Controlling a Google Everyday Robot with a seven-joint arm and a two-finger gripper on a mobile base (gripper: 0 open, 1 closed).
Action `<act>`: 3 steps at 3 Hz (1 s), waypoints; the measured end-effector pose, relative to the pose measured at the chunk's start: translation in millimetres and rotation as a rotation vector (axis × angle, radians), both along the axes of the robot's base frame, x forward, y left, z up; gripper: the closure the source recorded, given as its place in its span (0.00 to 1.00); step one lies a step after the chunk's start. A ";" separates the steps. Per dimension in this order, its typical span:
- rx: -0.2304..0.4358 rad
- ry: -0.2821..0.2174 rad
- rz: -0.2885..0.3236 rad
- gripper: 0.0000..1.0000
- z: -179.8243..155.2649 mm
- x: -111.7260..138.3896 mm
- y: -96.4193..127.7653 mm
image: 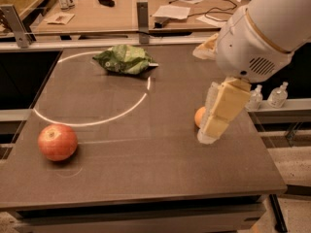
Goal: Pick apple
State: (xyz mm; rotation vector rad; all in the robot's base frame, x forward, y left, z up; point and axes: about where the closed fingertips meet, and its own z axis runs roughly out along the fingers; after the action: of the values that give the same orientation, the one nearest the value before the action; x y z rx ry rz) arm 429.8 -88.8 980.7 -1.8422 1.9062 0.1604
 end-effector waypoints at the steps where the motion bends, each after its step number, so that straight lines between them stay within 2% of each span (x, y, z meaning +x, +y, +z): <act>1: 0.115 0.089 0.005 0.00 -48.4 2.7 14.6; 2: 0.219 0.159 0.070 0.00 -94.0 5.3 42.4; 3: 0.352 0.175 0.155 0.00 -114.4 9.3 73.0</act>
Offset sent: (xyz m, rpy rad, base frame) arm 0.0102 0.0747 -0.1519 0.3529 0.2433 0.1740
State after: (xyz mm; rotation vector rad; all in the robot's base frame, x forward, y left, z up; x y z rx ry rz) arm 439.1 -15.8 866.3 -1.7756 1.7087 0.6835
